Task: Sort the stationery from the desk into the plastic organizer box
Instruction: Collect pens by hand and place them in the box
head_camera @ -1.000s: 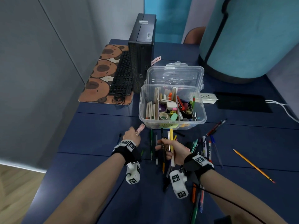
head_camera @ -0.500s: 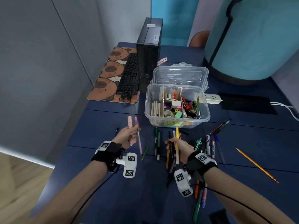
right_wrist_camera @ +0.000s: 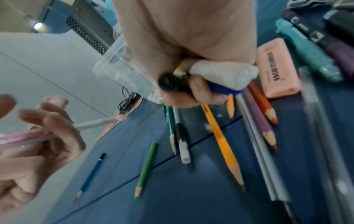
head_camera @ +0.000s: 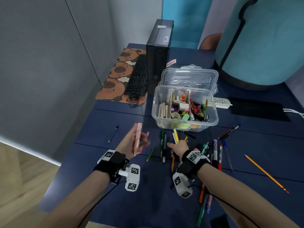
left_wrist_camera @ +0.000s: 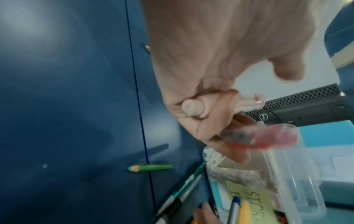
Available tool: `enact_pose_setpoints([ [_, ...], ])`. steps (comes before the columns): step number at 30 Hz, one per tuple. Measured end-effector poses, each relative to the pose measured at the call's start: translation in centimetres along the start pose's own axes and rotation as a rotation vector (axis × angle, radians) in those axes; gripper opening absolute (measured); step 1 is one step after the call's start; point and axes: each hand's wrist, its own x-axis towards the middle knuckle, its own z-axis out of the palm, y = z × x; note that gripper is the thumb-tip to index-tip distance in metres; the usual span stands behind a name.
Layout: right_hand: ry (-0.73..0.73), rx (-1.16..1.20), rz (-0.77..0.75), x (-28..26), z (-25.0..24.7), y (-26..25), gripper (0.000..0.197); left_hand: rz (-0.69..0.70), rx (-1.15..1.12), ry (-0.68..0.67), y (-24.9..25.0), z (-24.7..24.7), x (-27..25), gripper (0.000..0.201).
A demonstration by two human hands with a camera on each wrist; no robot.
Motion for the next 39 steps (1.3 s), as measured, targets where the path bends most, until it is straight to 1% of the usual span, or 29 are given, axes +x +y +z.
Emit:
enact_pose_setpoints([
  [2, 0.019, -0.149, -0.028, 0.2, 0.3, -0.3, 0.032, 0.089, 0.227, 0.065, 0.1, -0.7, 0.0, 0.020],
  [3, 0.022, -0.207, -0.042, 0.4, 0.5, -0.4, 0.033, 0.155, 0.364, 0.090, 0.4, -1.5, 0.2, 0.010],
  [4, 0.023, -0.242, -0.050, 0.6, 0.7, -0.5, 0.032, 0.226, 0.512, 0.135, 1.0, -2.5, 0.3, 0.012],
  [6, 0.028, -0.271, -0.059, 1.1, 1.3, -0.7, 0.030, 0.342, 0.769, 0.292, 2.8, -4.7, 0.3, 0.026],
  [7, 0.034, -0.278, -0.064, 1.3, 1.6, -0.7, 0.028, 0.385, 0.889, 0.371, 3.8, -6.0, 0.4, 0.038],
  [8, 0.039, -0.286, -0.067, 1.4, 1.8, -0.7, 0.028, 0.397, 0.998, 0.438, 4.6, -7.5, 0.6, 0.052],
  [9, 0.043, -0.296, -0.072, 1.7, 2.1, -0.6, 0.029, 0.379, 1.070, 0.487, 5.1, -9.0, 1.0, 0.066],
  [10, 0.053, -0.311, -0.079, 1.8, 2.2, -0.5, 0.030, 0.329, 1.090, 0.527, 5.4, -10.2, 1.5, 0.075],
  [11, 0.064, -0.328, -0.082, 2.0, 2.4, -0.4, 0.031, 0.256, 1.079, 0.556, 5.5, -11.2, 2.0, 0.080],
  [12, 0.077, -0.337, -0.082, 2.1, 2.5, -0.3, 0.032, 0.178, 1.072, 0.575, 5.5, -11.9, 2.4, 0.081],
  [13, 0.089, -0.341, -0.078, 2.2, 2.5, -0.3, 0.033, 0.112, 1.089, 0.599, 5.3, -12.3, 2.9, 0.080],
  [14, 0.093, -0.342, -0.071, 2.2, 2.5, -0.3, 0.034, 0.076, 1.108, 0.625, 5.0, -12.4, 3.3, 0.077],
  [17, 0.076, -0.322, -0.054, 2.5, 2.5, -0.1, 0.037, 0.089, 1.141, 0.703, 4.0, -11.5, 4.4, 0.065],
  [19, 0.053, -0.311, -0.041, 2.5, 2.3, -0.2, 0.037, 0.077, 1.194, 0.731, 3.0, -10.3, 5.0, 0.059],
  [23, 0.012, -0.331, 0.000, 2.3, 1.8, -0.5, 0.035, 0.033, 1.311, 0.706, 0.4, -6.8, 5.4, 0.062],
  [28, 0.006, -0.348, 0.004, 2.3, 1.3, 0.0, 0.037, -0.042, 1.336, 0.591, -3.1, -2.1, 5.4, 0.057],
  [32, 0.029, -0.438, -0.030, 1.9, 1.8, -0.2, 0.035, -0.067, 1.362, 0.486, -5.2, 0.3, 5.6, 0.063],
  [35, 0.025, -0.480, -0.044, 1.6, 2.1, -0.1, 0.035, -0.023, 1.343, 0.426, -5.8, 0.7, 5.6, 0.063],
  [37, -0.026, -0.385, -0.034, 1.7, 1.7, 0.2, 0.032, 0.027, 1.333, 0.424, -5.8, 0.6, 5.4, 0.060],
  [39, -0.054, -0.228, -0.028, 1.6, 1.1, 0.3, 0.031, 0.095, 1.322, 0.460, -5.5, 0.3, 5.1, 0.054],
])
